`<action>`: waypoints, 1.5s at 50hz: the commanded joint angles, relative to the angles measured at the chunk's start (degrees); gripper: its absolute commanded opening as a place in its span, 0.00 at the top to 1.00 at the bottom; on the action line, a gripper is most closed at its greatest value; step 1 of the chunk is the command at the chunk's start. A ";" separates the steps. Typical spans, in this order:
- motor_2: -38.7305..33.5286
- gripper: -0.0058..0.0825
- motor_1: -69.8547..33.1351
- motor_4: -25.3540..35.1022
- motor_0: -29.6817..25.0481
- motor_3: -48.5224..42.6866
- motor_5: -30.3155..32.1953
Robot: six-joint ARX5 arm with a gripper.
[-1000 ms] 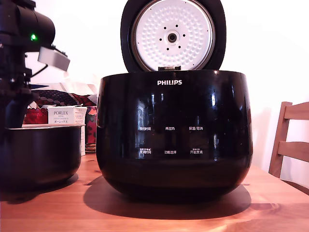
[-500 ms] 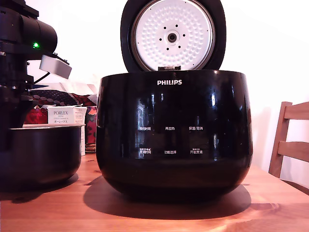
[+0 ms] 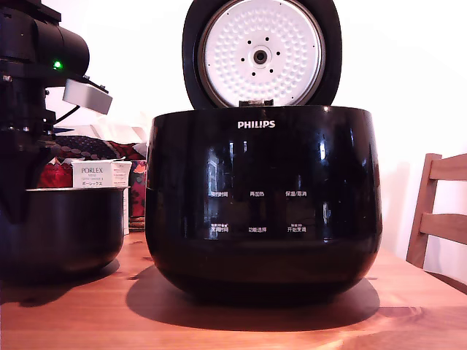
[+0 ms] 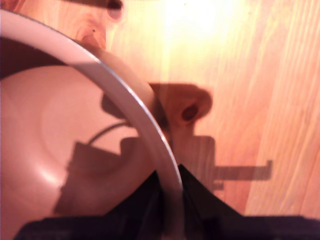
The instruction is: Pick up the metallic pot next to the rice cooker
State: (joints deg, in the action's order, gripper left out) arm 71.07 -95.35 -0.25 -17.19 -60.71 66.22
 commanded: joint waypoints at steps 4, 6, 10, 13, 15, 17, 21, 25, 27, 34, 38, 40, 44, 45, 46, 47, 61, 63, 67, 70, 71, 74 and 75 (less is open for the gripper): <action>-0.72 0.96 -0.15 -0.48 0.15 -2.12 -0.11; -0.70 0.96 0.26 -0.63 0.15 -2.14 -0.11; -0.70 0.96 1.22 -0.76 0.15 -2.32 0.11; -0.70 0.96 2.10 -1.16 0.15 -2.54 0.31; -0.70 0.96 2.62 -1.44 0.15 -2.60 0.31; -0.63 0.96 3.21 -1.60 0.15 -2.78 0.31; -0.52 0.96 4.31 -1.70 0.15 -3.45 0.31; -0.44 0.96 5.42 -1.73 0.15 -4.07 0.31; -0.44 0.96 6.01 -1.75 0.15 -4.22 0.31; -0.37 0.96 8.00 -1.79 0.15 -4.24 0.33; 0.07 0.96 8.90 -1.92 0.15 -4.83 0.33; 0.52 0.96 9.31 -2.36 0.13 -5.38 0.33; 1.62 0.96 10.16 -2.82 0.02 -6.49 0.33; 1.97 0.96 10.43 -2.93 -0.09 -6.93 0.33; 2.36 0.96 10.62 -3.15 -0.17 -7.28 0.33; 2.71 0.96 10.78 -3.32 -0.26 -7.58 0.33; 12.17 0.96 12.13 -4.81 -1.64 -16.59 0.24; 13.90 0.96 12.13 -4.81 -1.99 -17.03 -0.26; 17.49 0.96 12.17 -4.76 -2.71 -17.07 -0.57; 20.26 0.96 12.17 -4.76 -3.58 -17.09 -1.97; 20.87 0.96 12.17 -4.76 -3.85 -17.09 -2.56; 23.19 0.96 12.17 -4.81 -4.87 -17.14 -2.84; 23.91 0.96 12.17 -4.85 -5.25 -17.20 -3.52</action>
State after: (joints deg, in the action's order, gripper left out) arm 92.51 -85.47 -4.84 -21.43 -78.87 63.55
